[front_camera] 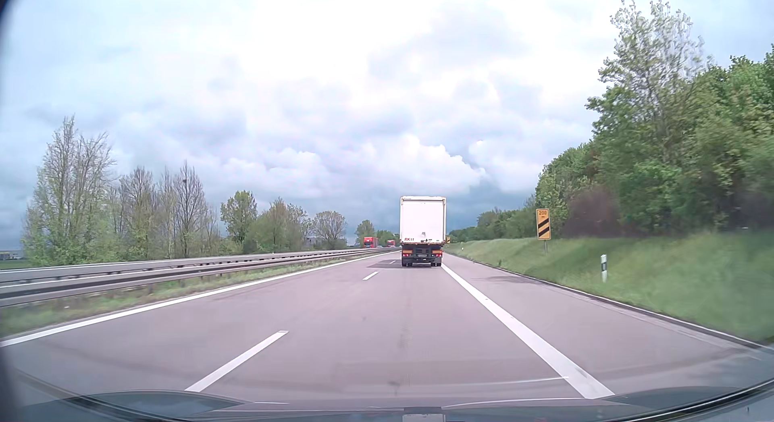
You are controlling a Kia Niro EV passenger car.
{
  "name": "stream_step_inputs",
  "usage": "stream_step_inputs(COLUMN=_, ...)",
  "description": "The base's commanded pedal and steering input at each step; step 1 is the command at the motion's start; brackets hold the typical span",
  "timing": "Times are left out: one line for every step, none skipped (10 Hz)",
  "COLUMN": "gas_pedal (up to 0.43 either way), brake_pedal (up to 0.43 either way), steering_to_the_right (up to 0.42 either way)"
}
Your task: Follow the waypoints while adhering to traffic rules and regulations
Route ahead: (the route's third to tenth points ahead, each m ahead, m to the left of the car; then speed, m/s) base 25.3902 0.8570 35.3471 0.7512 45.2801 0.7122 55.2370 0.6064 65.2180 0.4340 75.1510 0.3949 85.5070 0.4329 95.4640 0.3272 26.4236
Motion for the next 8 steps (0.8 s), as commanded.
stream_step_inputs(gas_pedal=0.512, brake_pedal=0.012, steering_to_the_right=-0.007)
stream_step_inputs(gas_pedal=0.520, brake_pedal=0.012, steering_to_the_right=-0.007)
stream_step_inputs(gas_pedal=0.531, brake_pedal=0.012, steering_to_the_right=-0.008)
stream_step_inputs(gas_pedal=0.551, brake_pedal=0.012, steering_to_the_right=-0.008)
stream_step_inputs(gas_pedal=0.559, brake_pedal=0.012, steering_to_the_right=-0.007)
stream_step_inputs(gas_pedal=0.559, brake_pedal=0.012, steering_to_the_right=-0.007)
stream_step_inputs(gas_pedal=0.571, brake_pedal=0.012, steering_to_the_right=-0.007)
stream_step_inputs(gas_pedal=0.579, brake_pedal=0.012, steering_to_the_right=-0.007)
